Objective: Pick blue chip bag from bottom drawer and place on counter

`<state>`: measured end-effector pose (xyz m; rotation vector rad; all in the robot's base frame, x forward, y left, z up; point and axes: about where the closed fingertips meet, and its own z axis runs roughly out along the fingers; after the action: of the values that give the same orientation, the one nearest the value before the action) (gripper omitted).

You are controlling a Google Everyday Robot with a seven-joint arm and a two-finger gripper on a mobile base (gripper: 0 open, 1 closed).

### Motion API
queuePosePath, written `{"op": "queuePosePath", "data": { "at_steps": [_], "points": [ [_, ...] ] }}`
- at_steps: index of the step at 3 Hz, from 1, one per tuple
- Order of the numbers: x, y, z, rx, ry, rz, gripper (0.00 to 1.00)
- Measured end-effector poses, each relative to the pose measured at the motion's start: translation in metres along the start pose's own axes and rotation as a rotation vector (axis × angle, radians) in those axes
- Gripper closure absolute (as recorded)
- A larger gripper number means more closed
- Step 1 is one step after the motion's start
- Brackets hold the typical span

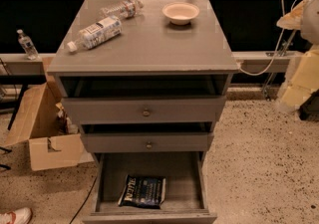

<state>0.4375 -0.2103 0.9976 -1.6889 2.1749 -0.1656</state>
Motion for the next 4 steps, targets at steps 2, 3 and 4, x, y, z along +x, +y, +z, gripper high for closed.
{"op": "queuePosePath", "data": {
  "at_steps": [2, 3, 4],
  "points": [
    [-0.001, 0.000, 0.001, -0.014, -0.008, -0.001, 0.00],
    [-0.002, -0.001, 0.007, -0.013, -0.030, -0.001, 0.00],
    [-0.010, 0.007, 0.056, -0.075, -0.096, -0.012, 0.00]
  ]
}}
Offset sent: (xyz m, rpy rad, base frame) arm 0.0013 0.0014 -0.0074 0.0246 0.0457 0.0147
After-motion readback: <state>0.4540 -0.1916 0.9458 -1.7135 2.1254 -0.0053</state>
